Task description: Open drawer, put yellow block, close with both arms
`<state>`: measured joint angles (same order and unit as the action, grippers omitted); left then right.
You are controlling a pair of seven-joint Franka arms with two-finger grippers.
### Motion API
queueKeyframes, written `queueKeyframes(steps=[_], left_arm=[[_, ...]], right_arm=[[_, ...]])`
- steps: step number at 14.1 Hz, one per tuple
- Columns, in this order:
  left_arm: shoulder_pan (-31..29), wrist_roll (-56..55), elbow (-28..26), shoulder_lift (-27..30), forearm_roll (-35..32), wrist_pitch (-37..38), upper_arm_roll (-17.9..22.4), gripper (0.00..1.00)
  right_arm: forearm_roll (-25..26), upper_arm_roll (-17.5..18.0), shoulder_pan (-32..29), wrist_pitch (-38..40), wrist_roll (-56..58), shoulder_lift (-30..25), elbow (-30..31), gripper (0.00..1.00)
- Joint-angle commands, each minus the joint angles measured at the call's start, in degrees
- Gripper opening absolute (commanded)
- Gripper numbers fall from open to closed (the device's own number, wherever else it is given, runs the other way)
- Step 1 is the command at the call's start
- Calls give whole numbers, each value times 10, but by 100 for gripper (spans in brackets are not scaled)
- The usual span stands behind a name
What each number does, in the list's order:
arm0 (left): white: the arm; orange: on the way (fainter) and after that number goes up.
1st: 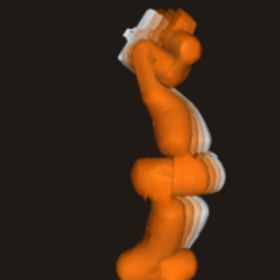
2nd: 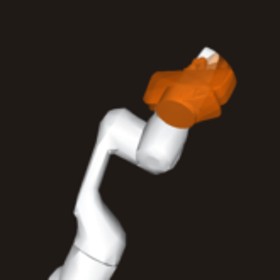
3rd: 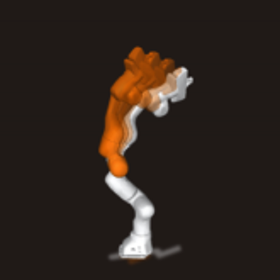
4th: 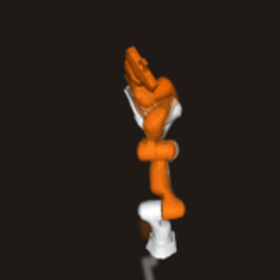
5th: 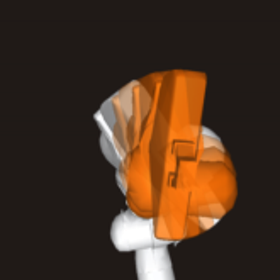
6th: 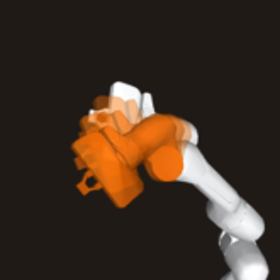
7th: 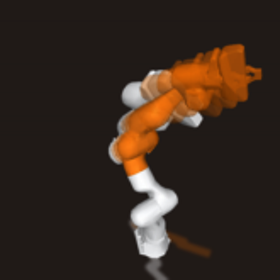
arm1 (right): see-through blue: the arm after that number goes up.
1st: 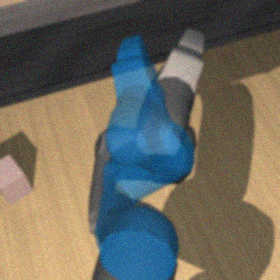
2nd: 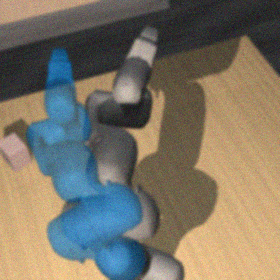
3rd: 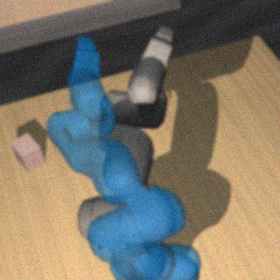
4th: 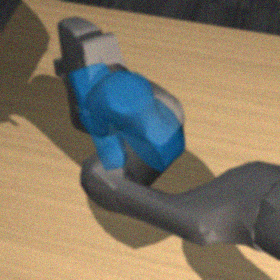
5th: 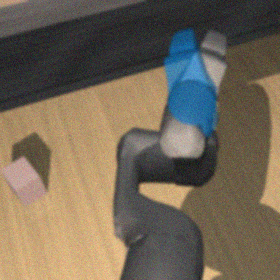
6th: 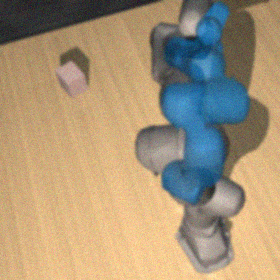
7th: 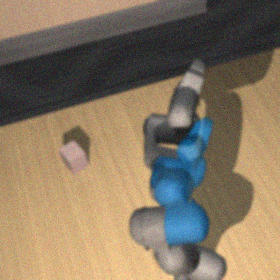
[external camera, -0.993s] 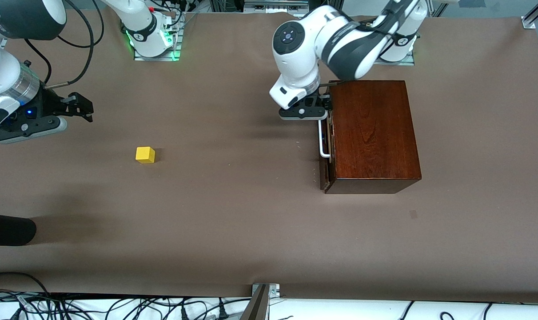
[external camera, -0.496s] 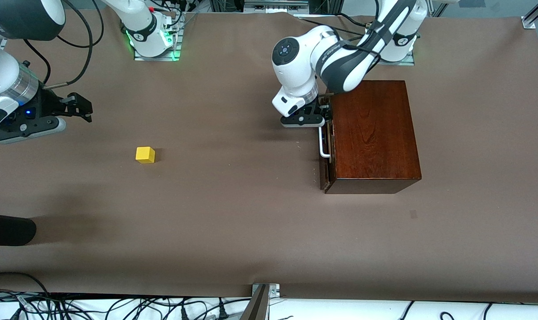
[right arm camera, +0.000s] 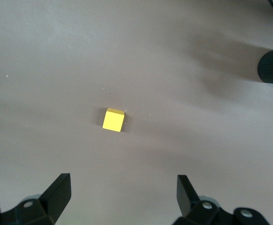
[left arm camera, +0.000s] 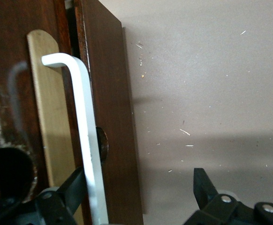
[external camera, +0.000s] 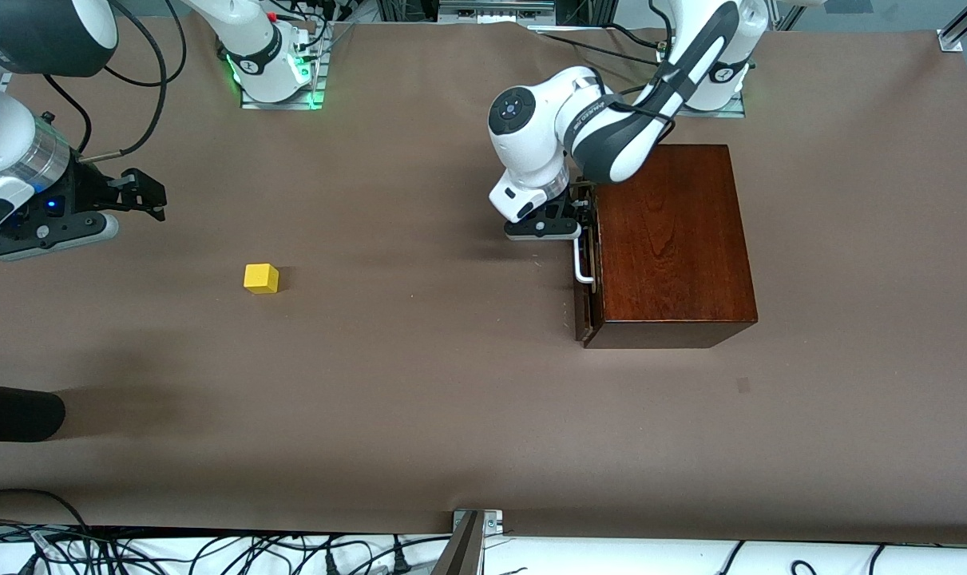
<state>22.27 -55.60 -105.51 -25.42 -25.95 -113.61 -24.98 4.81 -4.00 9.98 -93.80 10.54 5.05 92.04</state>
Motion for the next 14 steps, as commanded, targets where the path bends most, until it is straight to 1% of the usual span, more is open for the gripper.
queueKeyframes(steps=[1,3,4,7,9,11,14], left_arm=[[-3,-33,-2,-19,-17,-24,-2,100],[-1,-46,0,-25,-50,-28,-3,100],[1,-55,3,-29,-54,-28,-4,100],[5,-74,20,-46,-53,-53,-5,100],[21,-89,31,-62,-53,-59,-4,100],[29,-104,60,-81,-48,-59,-4,100],[55,-138,121,-119,-43,-59,-4,100]], right_arm=[[4,1,-3,12,8,7,-17,100],[4,1,-2,12,8,7,-17,100],[4,1,-2,12,7,7,-17,100],[3,1,-2,11,-3,7,-17,100],[3,1,0,7,-3,7,-17,100],[3,1,2,7,-3,7,-17,100],[2,2,2,9,-3,7,-17,100]])
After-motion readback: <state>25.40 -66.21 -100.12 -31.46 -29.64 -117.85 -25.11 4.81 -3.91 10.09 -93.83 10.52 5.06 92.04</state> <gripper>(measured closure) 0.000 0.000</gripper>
